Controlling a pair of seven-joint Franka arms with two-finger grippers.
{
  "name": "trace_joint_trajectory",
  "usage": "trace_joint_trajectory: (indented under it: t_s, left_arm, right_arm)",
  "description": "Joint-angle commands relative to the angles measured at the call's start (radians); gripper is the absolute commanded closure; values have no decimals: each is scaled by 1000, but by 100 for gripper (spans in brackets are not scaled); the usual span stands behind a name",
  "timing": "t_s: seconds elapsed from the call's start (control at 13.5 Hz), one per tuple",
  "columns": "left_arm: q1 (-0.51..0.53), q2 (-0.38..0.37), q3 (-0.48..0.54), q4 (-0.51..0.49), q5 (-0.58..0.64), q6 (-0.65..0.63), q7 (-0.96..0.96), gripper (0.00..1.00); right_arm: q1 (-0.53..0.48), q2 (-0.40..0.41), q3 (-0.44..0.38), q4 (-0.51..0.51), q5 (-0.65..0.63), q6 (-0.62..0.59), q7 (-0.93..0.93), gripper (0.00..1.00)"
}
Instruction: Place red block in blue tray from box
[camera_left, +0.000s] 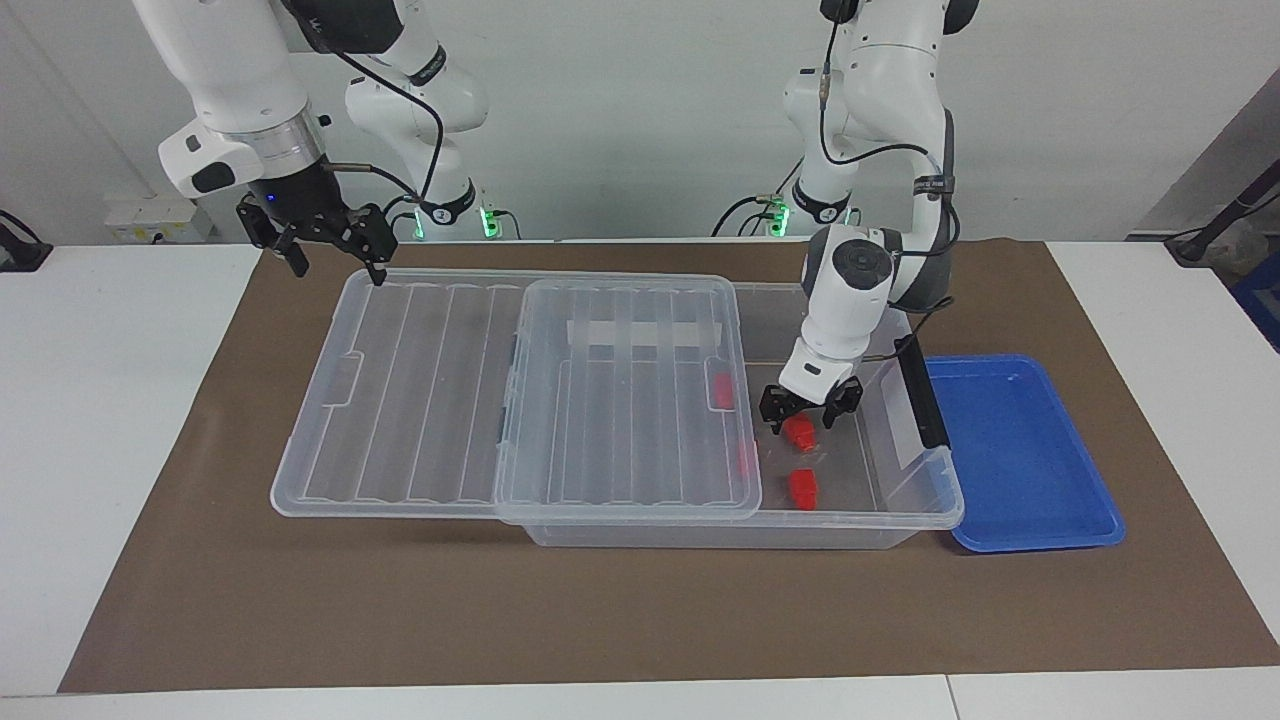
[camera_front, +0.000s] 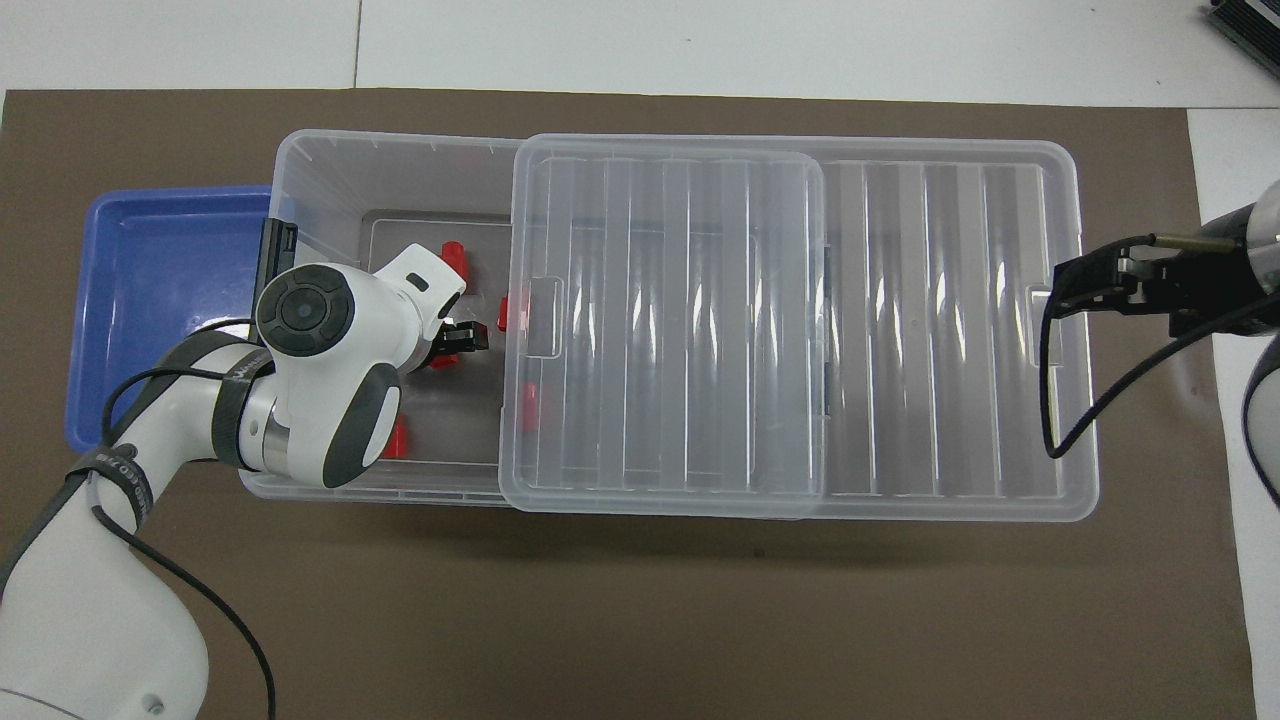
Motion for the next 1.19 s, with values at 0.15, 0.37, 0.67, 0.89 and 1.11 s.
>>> trace_joint_trajectory:
  t_s: [0.15,0.37,0.67,0.89,1.11]
  left_arm:
    - [-14,-5,17,37,17,-84,1,95]
    - [-11,-11,21,76,17,-155,1,100]
    - [20,-24,30,357,14,-539,-5,100]
    - [67,-76,33,510,11,-788,6,100]
    - [202,-126,39,542,7,-873,221,100]
  right_arm:
    - [-15,-46,0,-60,-3,-18,3,0]
    - [-15,-57,0,-83,-3,-16,3,0]
    - [-15,-63,2,-94,-3,-7,-2,0]
    - [-15,-65,2,-94,-3,-7,-2,0]
    - [-15,-63,2,-96,-3,-6,-3,0]
